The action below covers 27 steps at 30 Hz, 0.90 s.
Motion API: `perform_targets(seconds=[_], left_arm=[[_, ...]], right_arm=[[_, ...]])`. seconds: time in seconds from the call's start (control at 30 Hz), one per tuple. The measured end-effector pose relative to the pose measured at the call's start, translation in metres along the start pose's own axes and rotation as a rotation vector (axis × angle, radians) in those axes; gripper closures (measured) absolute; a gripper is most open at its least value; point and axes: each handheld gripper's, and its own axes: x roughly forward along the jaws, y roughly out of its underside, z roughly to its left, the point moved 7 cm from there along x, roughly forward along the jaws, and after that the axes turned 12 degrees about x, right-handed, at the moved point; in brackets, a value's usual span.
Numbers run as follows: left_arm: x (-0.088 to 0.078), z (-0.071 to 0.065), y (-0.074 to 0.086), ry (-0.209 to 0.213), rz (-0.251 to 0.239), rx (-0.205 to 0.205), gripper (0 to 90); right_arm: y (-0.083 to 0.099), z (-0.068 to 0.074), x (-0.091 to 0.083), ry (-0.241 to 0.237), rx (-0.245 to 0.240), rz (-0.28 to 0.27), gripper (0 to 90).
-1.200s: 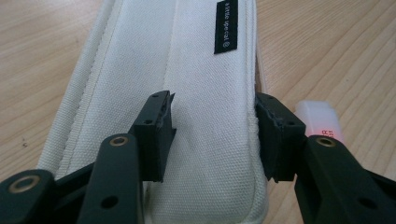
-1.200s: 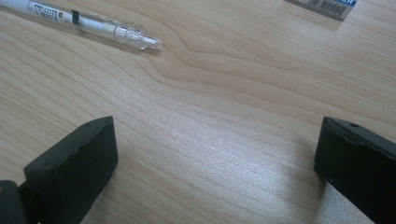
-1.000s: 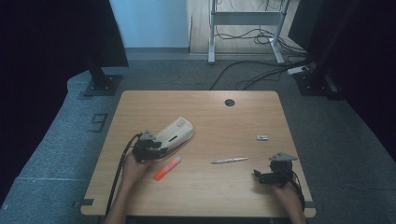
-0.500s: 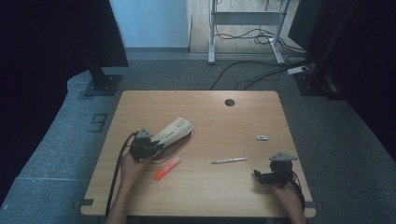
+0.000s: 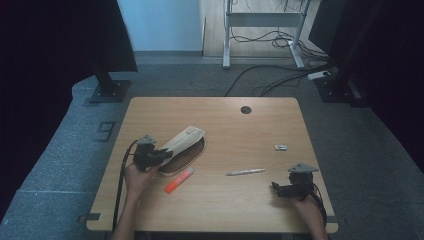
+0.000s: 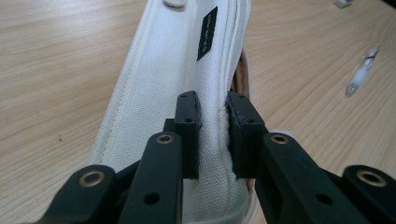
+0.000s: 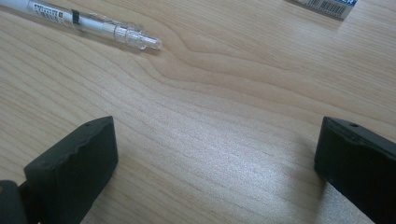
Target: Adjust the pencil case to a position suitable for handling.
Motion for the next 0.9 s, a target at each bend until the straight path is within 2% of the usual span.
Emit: perform_targets(seconds=[0.13, 0.33, 0.47, 0.63, 0.9], left_arm=[[-0.001, 0.001, 0.000, 0.004, -0.004, 0.003, 76.2], [-0.002, 0.003, 0.001, 0.022, -0.011, -0.021, 76.2], [-0.002, 0.003, 0.001, 0.015, -0.007, -0.008, 76.1], [-0.004, 0.004, 0.000, 0.007, -0.014, -0.014, 76.1], [-0.007, 0.006, -0.002, -0.016, -0.032, -0.013, 76.5]], right_arm=[[0.000, 0.000, 0.000, -0.001, -0.001, 0.002, 0.0], [-0.001, 0.000, 0.000, -0.016, -0.016, 0.006, 0.0], [-0.003, -0.001, 0.000, -0.026, -0.023, 0.021, 3.3], [-0.007, -0.002, 0.000, -0.037, -0.030, 0.026, 5.5], [-0.021, -0.012, -0.002, -0.039, -0.031, 0.006, 8.8]])
